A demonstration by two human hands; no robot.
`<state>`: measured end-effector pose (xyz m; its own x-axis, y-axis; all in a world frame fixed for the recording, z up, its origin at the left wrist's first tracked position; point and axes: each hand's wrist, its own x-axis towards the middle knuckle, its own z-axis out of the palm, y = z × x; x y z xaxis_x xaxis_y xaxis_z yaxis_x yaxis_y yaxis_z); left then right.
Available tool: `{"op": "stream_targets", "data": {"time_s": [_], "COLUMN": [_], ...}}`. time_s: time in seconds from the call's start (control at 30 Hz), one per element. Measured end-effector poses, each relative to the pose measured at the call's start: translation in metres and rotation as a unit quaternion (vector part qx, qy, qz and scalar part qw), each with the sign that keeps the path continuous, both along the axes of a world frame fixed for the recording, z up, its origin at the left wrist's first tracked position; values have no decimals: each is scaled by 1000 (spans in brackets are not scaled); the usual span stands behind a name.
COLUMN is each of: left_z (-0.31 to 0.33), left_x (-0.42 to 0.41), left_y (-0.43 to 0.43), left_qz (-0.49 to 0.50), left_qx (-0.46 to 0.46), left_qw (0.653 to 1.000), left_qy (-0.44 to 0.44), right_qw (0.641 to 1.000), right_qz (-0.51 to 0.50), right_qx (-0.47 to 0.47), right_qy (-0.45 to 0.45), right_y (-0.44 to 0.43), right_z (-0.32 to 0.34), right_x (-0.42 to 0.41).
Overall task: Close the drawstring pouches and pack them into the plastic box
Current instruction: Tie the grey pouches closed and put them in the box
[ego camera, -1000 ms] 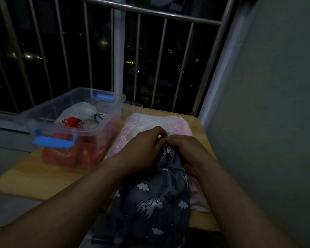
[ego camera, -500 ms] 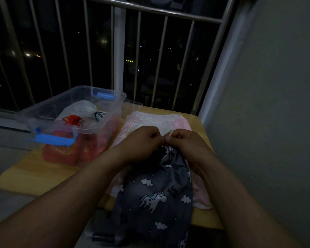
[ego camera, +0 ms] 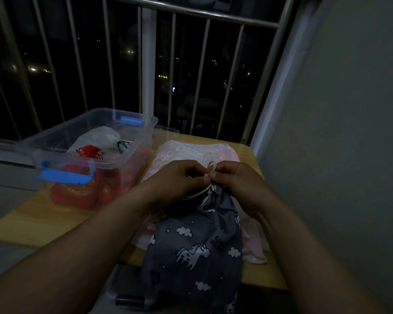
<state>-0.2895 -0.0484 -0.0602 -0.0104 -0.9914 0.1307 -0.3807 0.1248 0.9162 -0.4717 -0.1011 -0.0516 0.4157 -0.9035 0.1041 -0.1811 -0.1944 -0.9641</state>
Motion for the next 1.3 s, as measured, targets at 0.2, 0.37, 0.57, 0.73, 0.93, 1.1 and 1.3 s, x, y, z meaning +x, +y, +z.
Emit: {"op": "stream_targets", "data": {"time_s": [0.2,0.37,0.57,0.73,0.93,1.1,1.3], "left_z": [-2,-5,-7,-9,-9,-3,-1], "left_x": [-2,-6,-12,-14,-12,-4,3], "left_y": [-3,-3,-4,-9,-10,-5,-2], "left_qz": [25,21,41,65,39,16,-83], "left_qx": [-3,-11,-28,-47,-96,-82,26], "left_qw": [999,997,999,993,991,996,977], "left_qy": [-46,-68,-10,-89,-82,-17,192], "right_qw": [997,995,994,973,963,983,966], "right_qz": [-30,-44,-40,-48,-53,-44,44], "right_qx": [-54,-82,-89,-181,-244,-174,154], "right_qy": [39,48,43,133,102,38,-203], "right_y": [5,7,8,11,14,8,14], "right_z": [2,0,0,-4,-7,-6,-1], "right_x": [2,4,5,10,17,18,16]}}
